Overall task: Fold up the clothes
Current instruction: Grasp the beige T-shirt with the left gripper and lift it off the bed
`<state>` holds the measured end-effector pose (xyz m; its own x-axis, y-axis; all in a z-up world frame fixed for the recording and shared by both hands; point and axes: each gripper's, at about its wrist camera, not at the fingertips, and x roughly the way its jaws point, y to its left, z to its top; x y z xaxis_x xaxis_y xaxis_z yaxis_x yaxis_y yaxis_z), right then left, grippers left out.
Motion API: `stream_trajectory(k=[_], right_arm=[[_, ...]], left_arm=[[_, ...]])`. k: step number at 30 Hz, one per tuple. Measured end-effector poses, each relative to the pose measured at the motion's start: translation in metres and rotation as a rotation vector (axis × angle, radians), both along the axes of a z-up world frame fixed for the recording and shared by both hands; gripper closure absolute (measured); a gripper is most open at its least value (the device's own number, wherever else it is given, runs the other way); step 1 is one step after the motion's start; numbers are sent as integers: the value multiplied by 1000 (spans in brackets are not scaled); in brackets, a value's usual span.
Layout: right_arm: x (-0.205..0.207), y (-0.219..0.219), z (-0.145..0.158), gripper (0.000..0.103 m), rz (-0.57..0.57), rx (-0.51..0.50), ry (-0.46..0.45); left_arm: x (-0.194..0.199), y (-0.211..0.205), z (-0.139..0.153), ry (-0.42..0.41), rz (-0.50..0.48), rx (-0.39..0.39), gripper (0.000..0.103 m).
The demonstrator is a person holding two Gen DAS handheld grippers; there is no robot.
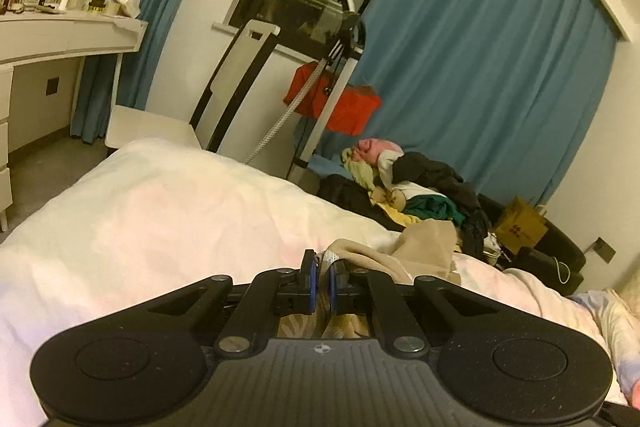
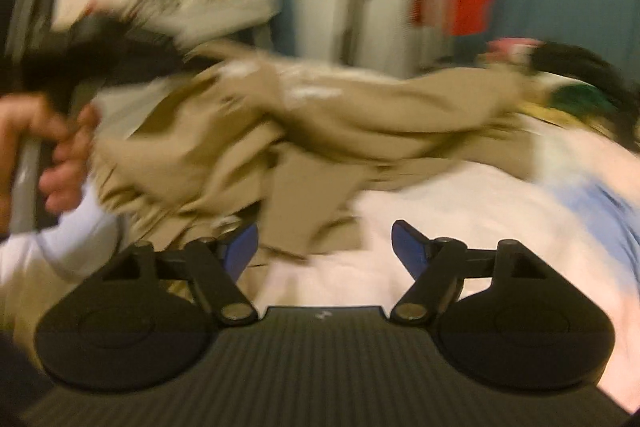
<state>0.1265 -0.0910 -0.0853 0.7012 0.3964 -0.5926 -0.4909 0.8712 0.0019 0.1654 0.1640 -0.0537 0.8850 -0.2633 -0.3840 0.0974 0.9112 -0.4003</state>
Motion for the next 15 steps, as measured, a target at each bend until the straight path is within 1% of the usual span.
stream_trajectory(k=[3,6,7,8,10,12,13,14,15], right_arm=[[12,42,-4,28,208,-120,17],[19,68,-15,28,261,-196,12],[23,74,-17,28,254,-200,16],[28,80,-15,28,246,-184,18],[36,77,-7,28,198,-93,-16],[43,75,1,28,149,-1,-48],[46,67,3,28,107,59,-46],[49,60,3,28,65,113,-36],[51,49,3,28,14,170,-25]], left_arm=[[11,14,-9,35,8,-30,96],[27,34,-20,81,21,-110,95],[29,39,-23,92,23,-130,94],[30,43,-26,99,28,-139,91],[29,51,-29,110,44,-144,81],[25,52,-27,123,63,-134,62],[21,50,-24,128,68,-130,56],[16,50,-21,128,72,-128,48],[9,49,-16,127,76,-128,43]])
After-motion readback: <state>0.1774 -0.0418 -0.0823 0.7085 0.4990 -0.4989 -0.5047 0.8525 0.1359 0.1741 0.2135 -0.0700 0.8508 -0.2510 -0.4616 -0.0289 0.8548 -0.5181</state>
